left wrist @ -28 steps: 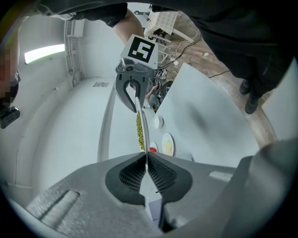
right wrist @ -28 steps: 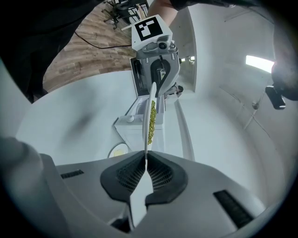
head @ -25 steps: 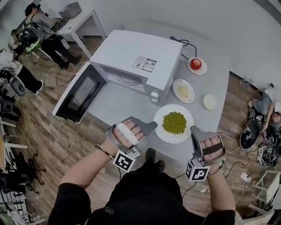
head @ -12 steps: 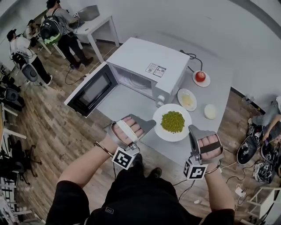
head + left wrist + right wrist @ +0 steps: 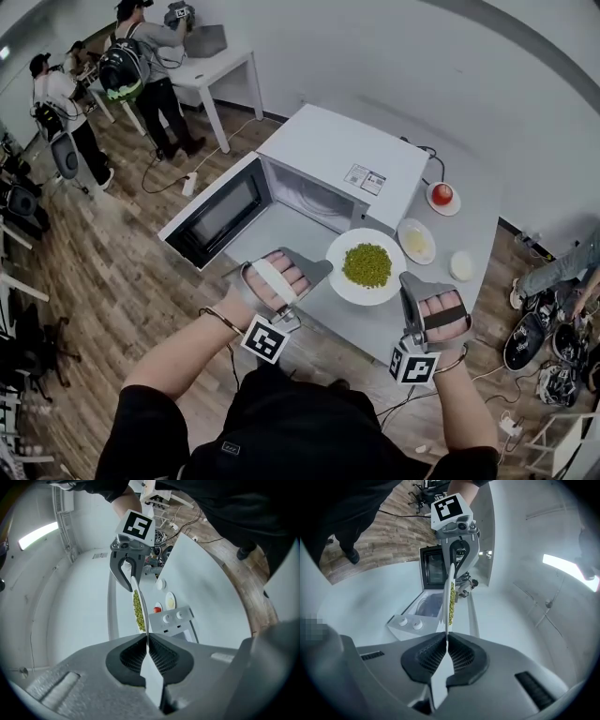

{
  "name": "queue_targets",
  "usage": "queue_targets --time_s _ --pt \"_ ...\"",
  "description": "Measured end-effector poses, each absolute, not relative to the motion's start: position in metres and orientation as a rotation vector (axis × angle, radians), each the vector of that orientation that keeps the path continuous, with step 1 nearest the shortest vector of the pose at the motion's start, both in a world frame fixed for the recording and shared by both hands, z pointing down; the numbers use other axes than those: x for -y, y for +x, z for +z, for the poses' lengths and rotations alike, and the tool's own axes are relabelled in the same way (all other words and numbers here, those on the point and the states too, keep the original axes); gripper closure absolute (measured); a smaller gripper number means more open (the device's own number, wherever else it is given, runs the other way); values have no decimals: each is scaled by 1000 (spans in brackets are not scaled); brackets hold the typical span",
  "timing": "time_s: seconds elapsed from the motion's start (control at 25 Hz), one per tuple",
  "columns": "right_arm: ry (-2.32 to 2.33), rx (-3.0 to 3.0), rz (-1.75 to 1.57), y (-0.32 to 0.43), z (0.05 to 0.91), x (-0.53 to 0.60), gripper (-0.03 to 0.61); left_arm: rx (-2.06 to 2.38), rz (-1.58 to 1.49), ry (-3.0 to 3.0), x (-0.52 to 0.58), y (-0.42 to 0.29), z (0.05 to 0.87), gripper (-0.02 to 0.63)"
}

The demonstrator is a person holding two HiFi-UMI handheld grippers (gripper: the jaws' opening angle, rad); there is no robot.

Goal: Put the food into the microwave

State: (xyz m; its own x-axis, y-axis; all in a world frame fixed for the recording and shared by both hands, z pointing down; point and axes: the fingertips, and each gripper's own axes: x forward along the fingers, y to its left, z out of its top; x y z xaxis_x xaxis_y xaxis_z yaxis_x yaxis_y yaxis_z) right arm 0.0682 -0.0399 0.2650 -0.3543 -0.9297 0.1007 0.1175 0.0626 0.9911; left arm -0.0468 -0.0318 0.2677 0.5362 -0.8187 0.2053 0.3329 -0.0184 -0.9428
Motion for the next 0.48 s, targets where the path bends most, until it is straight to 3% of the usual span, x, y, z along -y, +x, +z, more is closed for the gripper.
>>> queue_targets --time_s 0.48 --pt "970 1358 -1303 -63 277 70 555 -437 -940 -1247 81 -177 267 592"
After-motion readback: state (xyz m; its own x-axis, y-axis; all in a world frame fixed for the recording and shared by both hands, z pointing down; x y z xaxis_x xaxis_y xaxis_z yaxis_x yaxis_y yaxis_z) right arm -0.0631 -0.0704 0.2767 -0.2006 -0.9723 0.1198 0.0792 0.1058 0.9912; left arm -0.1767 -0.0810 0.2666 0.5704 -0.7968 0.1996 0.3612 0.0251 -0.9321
